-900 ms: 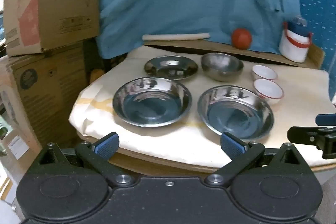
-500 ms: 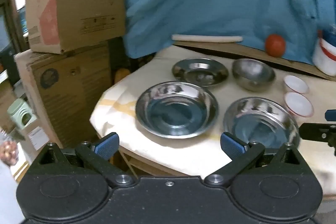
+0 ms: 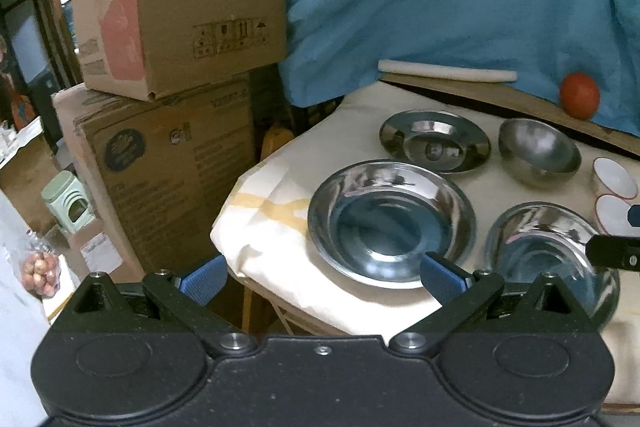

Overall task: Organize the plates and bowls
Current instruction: 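Move both grippers to the rim of the large steel plate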

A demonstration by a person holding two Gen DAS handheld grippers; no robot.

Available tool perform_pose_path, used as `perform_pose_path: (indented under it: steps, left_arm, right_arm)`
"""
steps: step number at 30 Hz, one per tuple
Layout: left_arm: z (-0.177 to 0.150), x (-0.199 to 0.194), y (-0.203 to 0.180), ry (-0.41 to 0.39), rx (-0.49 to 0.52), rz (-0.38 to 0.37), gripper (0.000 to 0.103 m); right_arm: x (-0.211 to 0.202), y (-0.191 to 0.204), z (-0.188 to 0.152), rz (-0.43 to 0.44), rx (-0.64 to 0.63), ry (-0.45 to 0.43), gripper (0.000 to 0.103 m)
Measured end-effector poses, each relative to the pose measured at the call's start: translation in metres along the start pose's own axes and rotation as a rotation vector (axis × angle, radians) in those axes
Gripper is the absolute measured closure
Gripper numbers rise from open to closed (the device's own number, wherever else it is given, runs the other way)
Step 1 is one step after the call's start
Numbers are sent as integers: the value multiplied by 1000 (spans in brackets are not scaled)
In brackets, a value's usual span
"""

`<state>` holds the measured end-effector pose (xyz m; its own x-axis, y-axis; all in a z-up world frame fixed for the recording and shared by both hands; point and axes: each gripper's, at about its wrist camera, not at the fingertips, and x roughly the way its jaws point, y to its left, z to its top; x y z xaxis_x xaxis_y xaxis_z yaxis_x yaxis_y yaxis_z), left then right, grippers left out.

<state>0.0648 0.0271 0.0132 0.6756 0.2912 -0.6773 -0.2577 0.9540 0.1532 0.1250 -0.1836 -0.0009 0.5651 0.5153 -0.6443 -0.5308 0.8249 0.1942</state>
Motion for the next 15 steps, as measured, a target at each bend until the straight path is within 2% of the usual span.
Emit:
perform_pose_path:
  steps: [8,15]
  left_arm:
    - [24,54,28,28,68,-130,1]
    - [34,102,36,92,161,-263,1]
  right_arm:
    - [29,9,15,-57,45,-1,0]
    - [58,26,24,-131,98,2,0]
